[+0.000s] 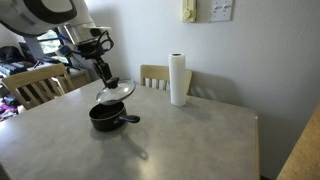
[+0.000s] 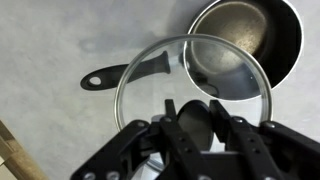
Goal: Put the lid on the pot
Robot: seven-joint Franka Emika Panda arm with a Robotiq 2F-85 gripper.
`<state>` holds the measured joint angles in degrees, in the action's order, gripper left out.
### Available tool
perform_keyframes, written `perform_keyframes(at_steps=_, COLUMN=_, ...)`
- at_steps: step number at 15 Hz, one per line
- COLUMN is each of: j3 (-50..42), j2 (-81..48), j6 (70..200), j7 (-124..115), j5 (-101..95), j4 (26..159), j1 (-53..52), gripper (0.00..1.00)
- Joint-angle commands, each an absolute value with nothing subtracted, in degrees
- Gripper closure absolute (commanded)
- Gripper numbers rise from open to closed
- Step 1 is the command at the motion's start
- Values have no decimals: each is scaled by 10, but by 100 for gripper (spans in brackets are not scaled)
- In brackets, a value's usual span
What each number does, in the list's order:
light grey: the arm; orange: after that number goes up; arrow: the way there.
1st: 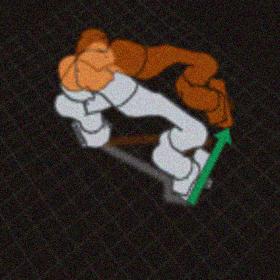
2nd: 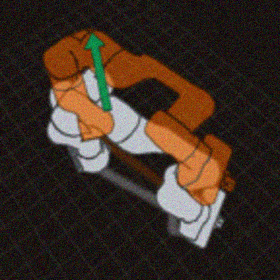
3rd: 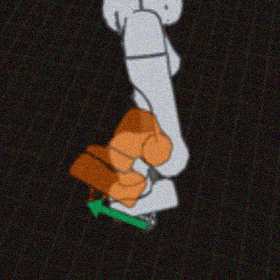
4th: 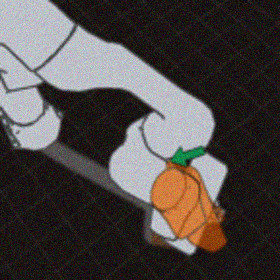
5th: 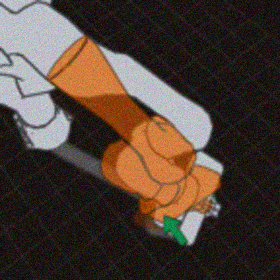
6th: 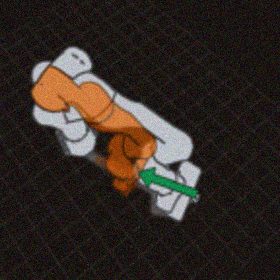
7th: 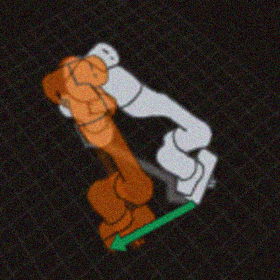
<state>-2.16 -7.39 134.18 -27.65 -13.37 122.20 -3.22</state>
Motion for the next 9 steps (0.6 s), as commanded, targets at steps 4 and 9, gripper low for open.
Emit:
perform_keyframes(at_steps=4, j3=-10, j2=-134, j6=1355, j7=-358, j5=-133, j4=1182, j1=-63, gripper=87)
perform_keyframes(at_steps=9, j3=-12, j2=-189, j6=1367, j7=-455, j5=-133, j4=1151, j1=-98, gripper=87)
